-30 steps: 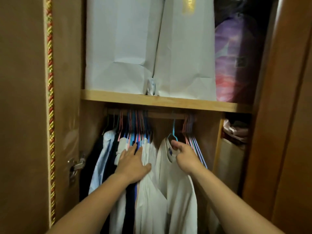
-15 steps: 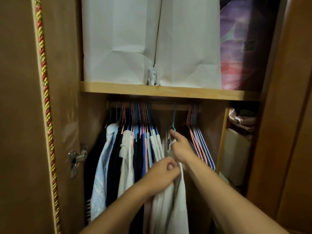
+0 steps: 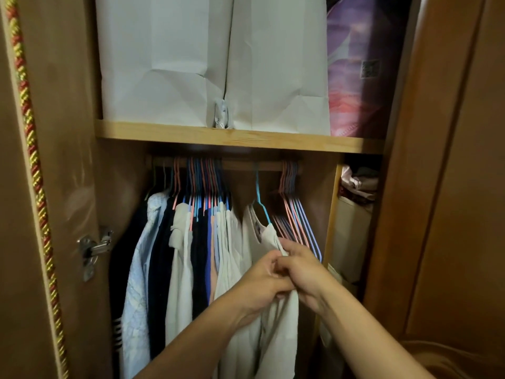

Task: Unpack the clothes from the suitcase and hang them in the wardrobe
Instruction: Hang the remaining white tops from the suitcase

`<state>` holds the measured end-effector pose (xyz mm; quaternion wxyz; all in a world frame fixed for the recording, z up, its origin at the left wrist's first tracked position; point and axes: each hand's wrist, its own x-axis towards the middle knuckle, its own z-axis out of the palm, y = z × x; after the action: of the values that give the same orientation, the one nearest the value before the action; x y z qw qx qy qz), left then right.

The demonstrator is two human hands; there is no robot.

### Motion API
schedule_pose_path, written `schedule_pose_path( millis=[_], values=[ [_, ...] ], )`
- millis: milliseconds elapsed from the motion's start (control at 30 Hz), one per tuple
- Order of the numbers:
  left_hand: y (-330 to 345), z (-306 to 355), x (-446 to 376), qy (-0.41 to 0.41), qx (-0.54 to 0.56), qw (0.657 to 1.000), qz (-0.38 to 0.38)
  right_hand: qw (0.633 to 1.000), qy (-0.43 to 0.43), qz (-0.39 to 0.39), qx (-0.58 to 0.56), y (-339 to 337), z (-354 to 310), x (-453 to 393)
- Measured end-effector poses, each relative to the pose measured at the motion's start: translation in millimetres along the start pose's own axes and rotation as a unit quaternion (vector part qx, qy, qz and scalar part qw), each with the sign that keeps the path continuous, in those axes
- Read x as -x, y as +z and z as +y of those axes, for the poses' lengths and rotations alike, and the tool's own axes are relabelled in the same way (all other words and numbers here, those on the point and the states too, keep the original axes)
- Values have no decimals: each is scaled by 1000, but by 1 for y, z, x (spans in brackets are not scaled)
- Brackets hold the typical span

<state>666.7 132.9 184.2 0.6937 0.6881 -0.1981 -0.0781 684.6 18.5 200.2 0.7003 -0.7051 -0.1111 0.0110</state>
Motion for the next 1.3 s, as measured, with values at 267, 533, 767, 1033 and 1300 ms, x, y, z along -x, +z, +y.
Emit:
schedule_pose_path(
  millis=[267,533,767,1033,1300],
  values=[
    [-87,-7,-4,221,-544,750,304,985,-120,54,113,-12,-2,15],
    [-127,-5,0,17,-577,797,176,870,-216,140,421,20,-20,-23],
    [-121,7,2,10,-543,821,176,846,-214,145,466,35,-26,-63],
    [-125,5,5,18,-527,831,180,865,-133,63,481,26,-20,-86],
    [-136,13,0,6,-426,890,164,893,-65,37,445,69,23,-60]
  ],
)
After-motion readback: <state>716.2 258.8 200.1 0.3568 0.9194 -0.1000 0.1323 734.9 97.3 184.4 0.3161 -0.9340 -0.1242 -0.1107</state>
